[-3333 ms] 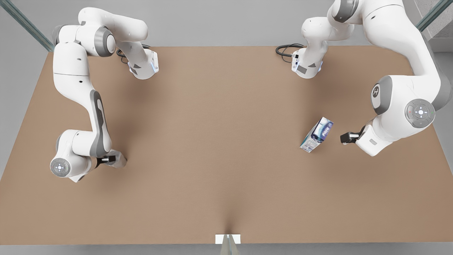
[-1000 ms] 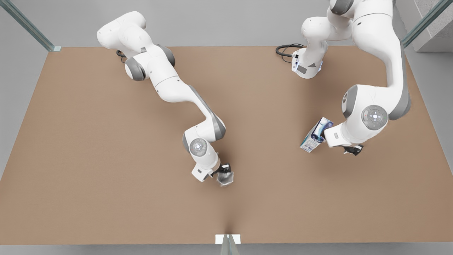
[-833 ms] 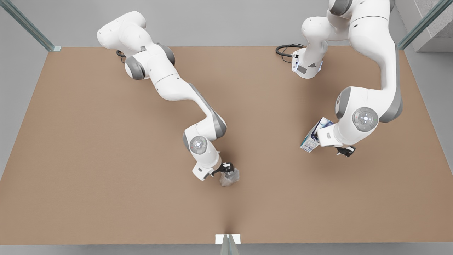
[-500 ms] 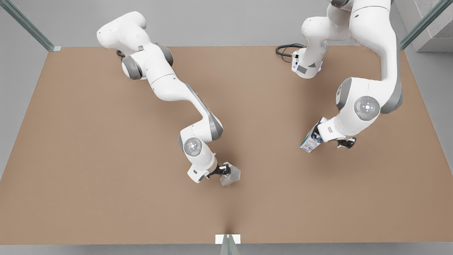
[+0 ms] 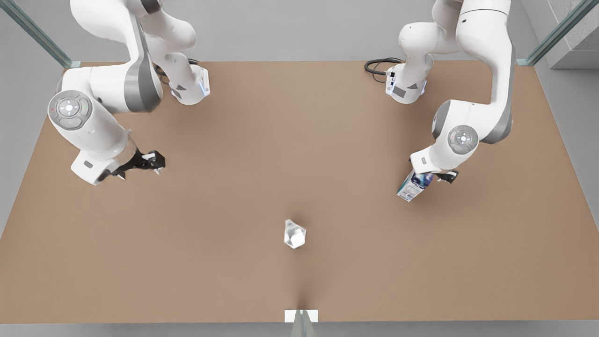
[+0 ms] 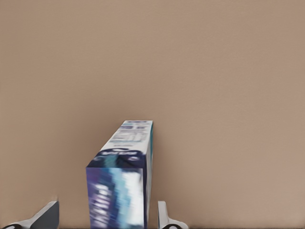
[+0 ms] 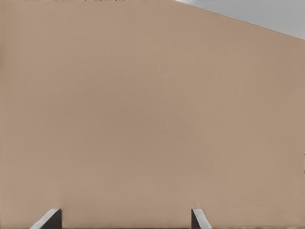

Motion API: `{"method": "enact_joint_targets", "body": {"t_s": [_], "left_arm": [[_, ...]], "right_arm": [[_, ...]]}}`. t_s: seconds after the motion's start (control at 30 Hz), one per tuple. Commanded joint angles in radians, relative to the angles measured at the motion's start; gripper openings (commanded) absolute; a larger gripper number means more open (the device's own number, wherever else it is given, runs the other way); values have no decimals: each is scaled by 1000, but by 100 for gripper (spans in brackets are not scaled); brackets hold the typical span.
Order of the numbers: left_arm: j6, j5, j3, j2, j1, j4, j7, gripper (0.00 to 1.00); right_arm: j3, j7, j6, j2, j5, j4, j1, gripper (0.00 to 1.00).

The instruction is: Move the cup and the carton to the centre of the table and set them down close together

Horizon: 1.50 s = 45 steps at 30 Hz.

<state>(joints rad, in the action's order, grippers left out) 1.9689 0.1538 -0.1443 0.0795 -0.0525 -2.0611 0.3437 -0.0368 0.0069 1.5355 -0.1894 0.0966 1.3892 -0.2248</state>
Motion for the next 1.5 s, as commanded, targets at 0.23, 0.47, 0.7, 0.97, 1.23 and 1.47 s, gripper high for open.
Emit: {"method": "enact_joint_targets", "body": {"t_s": [0.23, 0.47, 0.7, 0.97, 1.23, 1.47], "left_arm": [[68, 9, -1, -14, 49, -85, -22, 100], [93, -50, -1, 16, 34, -82, -132, 100], [113, -50, -1, 39, 34, -82, -132, 99], [119, -50, -1, 39, 36, -74, -132, 64], [113, -53, -3, 23, 34, -57, -123, 62], [4, -40, -46, -26, 28, 133, 239, 62]], "right_arm": [[15, 30, 9, -4, 9, 27, 24, 100], [15, 70, 6, -10, 9, 27, 15, 100], [14, 70, 15, -41, 5, 16, 27, 100], [12, 70, 18, -42, 5, 16, 30, 100], [12, 70, 18, -42, 0, 14, 31, 100], [12, 70, 18, -41, -2, 14, 31, 100]]}}
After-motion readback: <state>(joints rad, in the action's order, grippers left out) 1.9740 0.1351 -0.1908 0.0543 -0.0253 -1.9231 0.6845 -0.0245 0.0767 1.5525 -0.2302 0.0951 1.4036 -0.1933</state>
